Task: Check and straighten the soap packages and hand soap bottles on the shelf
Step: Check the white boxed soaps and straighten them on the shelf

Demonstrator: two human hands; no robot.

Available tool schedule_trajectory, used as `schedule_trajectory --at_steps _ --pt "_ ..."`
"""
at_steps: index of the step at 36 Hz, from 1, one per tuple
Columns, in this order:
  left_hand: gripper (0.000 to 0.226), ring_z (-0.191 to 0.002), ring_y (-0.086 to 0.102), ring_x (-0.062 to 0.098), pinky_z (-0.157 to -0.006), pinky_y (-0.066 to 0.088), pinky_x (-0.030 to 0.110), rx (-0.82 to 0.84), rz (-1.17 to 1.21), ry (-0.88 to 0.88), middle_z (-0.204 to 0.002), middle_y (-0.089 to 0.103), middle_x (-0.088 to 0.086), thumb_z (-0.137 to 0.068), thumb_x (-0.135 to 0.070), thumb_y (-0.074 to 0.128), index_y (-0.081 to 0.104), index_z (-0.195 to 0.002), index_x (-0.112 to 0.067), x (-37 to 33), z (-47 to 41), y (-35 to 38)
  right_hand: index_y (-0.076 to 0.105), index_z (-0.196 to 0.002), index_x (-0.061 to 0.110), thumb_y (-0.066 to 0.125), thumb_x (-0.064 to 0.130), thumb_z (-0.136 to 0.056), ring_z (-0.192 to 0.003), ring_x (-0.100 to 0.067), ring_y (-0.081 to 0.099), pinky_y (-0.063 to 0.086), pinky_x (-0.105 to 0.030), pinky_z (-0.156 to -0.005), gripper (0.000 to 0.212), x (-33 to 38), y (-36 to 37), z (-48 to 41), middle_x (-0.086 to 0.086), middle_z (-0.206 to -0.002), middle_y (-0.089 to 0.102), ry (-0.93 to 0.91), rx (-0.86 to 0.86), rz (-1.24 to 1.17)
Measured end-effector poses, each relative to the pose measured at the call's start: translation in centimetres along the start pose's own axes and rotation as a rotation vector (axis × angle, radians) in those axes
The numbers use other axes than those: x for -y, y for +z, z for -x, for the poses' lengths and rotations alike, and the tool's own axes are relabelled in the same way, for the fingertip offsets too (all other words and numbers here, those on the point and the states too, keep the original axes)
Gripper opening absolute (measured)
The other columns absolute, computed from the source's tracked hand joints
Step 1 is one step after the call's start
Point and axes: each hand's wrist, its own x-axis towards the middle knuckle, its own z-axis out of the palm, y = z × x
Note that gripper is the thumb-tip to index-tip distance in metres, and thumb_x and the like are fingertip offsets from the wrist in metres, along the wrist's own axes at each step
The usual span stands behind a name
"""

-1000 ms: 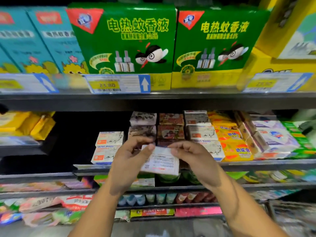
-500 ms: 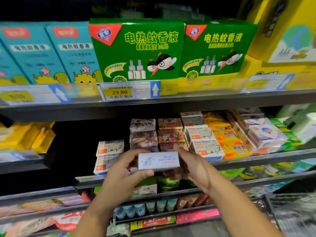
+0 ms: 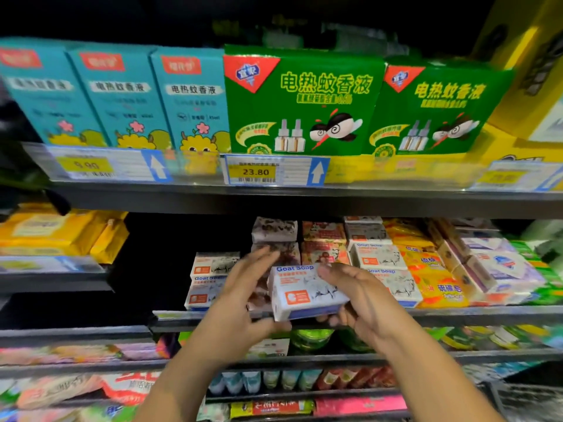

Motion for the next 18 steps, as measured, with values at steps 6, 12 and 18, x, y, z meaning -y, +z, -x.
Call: schedule_trajectory --at_steps 6,12,18 --pt "0.04 -0.131 0.046 0.0 -0.101 0.042 0.015 -0.141 0.037 0.169 -0.14 0.048 -0.025 -0.081 -0.043 0.073 0.059 -0.118 -0.043 0.3 0.0 0.4 0.066 -0.114 0.006 0.062 0.045 -0.082 -0.056 -0.026 0.065 0.051 -0.026 -0.043 0.051 0.6 0.3 0.4 -0.026 -0.09 0.073 0.035 0.148 0.08" --pt "0.053 -0.097 0.068 0.008 -0.08 0.053 0.018 -0.24 0.51 -0.235 -0.106 0.071 -0.011 -0.06 -0.046 0.08 0.064 -0.108 -0.028 -1.2 1.1 0.7 0.07 -0.12 0.021 0.05 0.075 -0.083 -0.1 -0.025 0.071 0.055 -0.041 -0.089 0.069 1.0 -0.4 0.2 -0.008 -0.109 0.075 -0.024 0.197 0.387" --pt "0.053 -0.089 0.073 0.023 -0.075 0.059 0.032 -0.347 0.661 -0.377 -0.098 0.075 0.005 -0.069 -0.043 0.084 0.064 -0.107 -0.013 -2.3 0.4 0.7 0.067 -0.119 0.039 0.083 0.043 -0.071 -0.11 -0.014 0.067 0.052 -0.046 -0.099 0.051 1.0 0.1 0.5 0.007 -0.118 0.072 -0.296 0.253 0.568"
